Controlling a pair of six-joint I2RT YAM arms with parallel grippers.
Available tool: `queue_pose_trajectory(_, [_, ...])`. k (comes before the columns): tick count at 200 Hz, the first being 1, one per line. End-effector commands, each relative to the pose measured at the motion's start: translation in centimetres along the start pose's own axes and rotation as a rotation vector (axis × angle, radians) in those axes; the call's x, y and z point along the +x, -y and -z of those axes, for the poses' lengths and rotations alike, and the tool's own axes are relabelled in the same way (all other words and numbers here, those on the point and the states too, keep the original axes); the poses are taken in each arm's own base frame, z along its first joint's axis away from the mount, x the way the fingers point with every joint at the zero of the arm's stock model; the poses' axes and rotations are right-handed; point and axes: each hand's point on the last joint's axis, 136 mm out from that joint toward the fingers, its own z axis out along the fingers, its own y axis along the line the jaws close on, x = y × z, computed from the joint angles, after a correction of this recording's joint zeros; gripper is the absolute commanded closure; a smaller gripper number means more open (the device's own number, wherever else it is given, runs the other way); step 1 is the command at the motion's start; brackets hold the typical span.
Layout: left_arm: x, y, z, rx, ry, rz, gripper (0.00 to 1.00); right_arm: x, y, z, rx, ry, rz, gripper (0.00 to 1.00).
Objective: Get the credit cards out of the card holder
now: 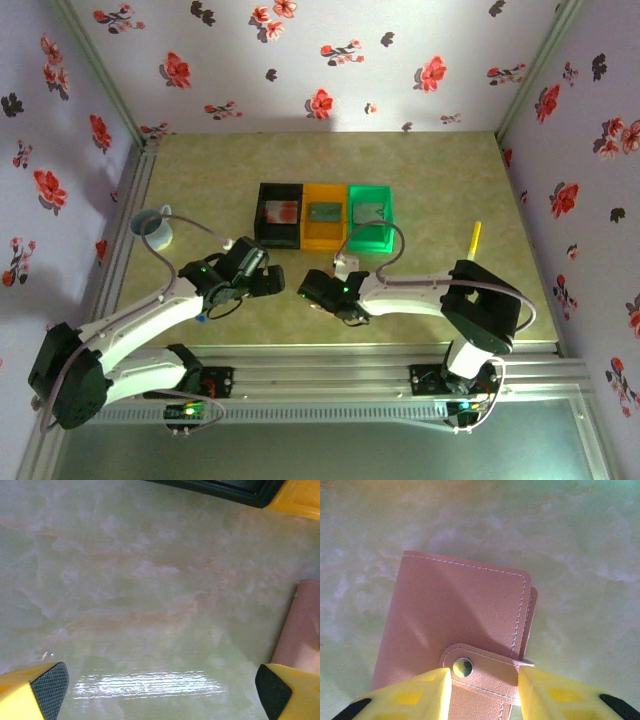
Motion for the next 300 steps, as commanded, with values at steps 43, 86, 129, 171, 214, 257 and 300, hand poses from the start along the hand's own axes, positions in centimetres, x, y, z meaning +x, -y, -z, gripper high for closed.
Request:
queue_pose_trajectory(43, [-0.9, 0.8, 0.8, 0.011, 0.032, 0.006, 0.0, -1.2, 0.3, 0.7, 0.024, 0.024, 0.004, 0.6])
queue_pose_trajectory(86, [-0.6, 0.7, 0.6, 0.006, 0.025, 0.002, 0.0, -0.8, 0.7, -0.4, 0.029, 0.011, -0.002, 0.61])
queue_pose_trajectory(129, [-0.6, 0.7, 0.6, 0.006, 0.022, -0.007, 0.0, 0.2, 1.4, -1.6, 0.007, -0.032, -0.042, 0.64])
queue_pose_trajectory(171, [-0.5, 0.7, 0.5, 0.005, 0.021, -0.004, 0.0, 0.4, 0.8, -1.1, -0.026, -0.039, -0.042, 0.62])
queue_pose_trajectory(214, [-0.6, 0.9, 0.6, 0.009, 0.022, -0.004, 0.0, -1.2, 0.3, 0.9, -0.032, 0.011, -0.021, 0.57])
queue_pose_trajectory(257, [-0.5, 0.8, 0.5, 0.007, 0.019, -0.007, 0.0, -1.1, 0.0, 0.8, -0.025, 0.007, 0.004, 0.54])
queue_pose_trajectory(300, [-0.3, 0.7, 0.3, 0.003, 0.015, -0.01, 0.0, -0.2, -0.4, -0.3, -0.015, -0.02, 0.02, 0.54])
